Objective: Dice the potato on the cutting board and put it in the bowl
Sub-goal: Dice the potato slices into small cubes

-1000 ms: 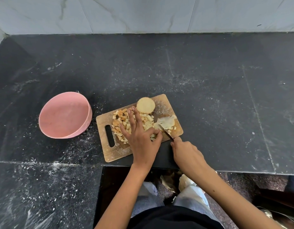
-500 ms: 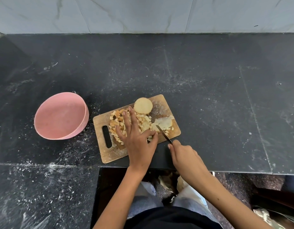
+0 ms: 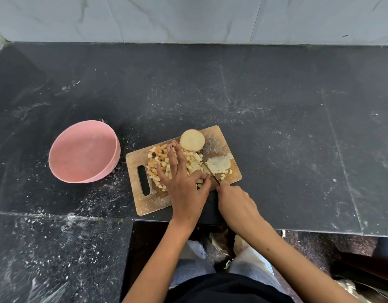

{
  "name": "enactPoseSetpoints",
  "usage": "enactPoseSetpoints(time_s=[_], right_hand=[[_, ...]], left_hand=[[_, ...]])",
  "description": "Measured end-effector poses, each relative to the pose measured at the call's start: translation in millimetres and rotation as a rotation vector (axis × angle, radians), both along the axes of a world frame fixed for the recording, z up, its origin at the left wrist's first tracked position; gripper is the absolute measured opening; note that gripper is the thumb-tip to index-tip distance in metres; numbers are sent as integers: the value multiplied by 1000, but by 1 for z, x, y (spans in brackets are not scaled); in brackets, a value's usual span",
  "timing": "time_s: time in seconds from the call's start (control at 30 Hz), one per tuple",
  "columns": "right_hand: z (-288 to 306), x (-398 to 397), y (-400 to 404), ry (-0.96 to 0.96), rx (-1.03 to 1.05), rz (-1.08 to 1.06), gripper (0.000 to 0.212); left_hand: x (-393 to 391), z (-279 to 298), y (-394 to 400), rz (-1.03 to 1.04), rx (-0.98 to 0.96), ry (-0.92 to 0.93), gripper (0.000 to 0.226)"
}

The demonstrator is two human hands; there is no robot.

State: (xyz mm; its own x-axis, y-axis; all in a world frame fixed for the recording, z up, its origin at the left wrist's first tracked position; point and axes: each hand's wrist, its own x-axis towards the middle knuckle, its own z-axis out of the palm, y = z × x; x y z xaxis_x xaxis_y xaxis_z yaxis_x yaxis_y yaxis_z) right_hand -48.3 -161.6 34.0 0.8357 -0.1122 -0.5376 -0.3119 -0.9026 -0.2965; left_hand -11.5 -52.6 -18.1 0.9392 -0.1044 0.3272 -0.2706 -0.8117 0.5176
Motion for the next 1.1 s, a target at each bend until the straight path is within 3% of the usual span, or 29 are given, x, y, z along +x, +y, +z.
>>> enactPoseSetpoints(time_s=[0.7, 1.0, 1.1], right_hand=[[0, -37, -19, -5, 49, -15, 23], [2, -6, -18, -79, 75, -8, 32], [11, 1, -35, -110, 71, 44, 25]], left_hand=[[2, 0, 0, -6, 10, -13, 18], [2, 2, 0, -5, 7, 21, 15], [5, 6, 3, 2, 1, 9, 9]])
